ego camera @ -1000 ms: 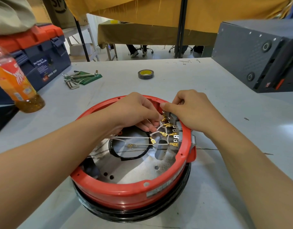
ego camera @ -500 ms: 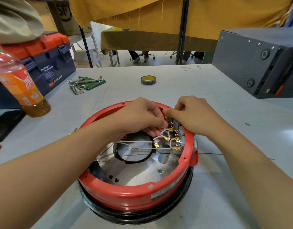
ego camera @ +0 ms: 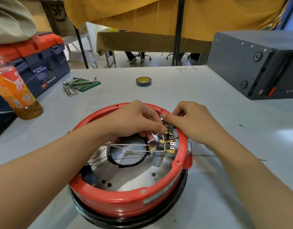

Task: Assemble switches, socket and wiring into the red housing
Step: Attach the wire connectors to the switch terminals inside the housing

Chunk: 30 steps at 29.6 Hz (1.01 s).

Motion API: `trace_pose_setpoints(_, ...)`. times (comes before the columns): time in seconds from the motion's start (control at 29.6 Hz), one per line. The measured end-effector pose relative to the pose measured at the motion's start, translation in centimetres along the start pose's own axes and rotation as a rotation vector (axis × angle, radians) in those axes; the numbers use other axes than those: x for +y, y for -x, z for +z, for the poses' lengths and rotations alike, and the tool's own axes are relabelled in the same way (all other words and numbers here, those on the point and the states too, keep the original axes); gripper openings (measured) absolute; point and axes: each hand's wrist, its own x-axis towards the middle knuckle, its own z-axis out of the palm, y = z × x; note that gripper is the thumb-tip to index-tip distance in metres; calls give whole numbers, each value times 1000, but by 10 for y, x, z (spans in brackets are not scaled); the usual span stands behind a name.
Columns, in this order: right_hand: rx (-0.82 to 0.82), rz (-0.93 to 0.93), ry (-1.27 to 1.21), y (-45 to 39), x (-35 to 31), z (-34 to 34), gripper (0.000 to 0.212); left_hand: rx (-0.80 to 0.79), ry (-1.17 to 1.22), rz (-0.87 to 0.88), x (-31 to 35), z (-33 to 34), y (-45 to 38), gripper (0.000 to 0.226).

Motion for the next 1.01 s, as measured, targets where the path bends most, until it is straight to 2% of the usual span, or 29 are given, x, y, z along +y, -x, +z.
trace_pose_setpoints(0.17,41,0,73,1,2,2,37,-5,-55,-12,-1,1,1,2)
trace_pose_setpoints(0.34,24,10,94,1,1,2,43,-4,-72,-14,1,2,0,3)
trace_pose_setpoints(0.64,36,-39,130,3,-1,1,41,-48,-160,-54,11,0,-2,4)
trace_pose_setpoints(1.01,20,-14,107,4,0,3,42,15,-191,47,7,8,5,9)
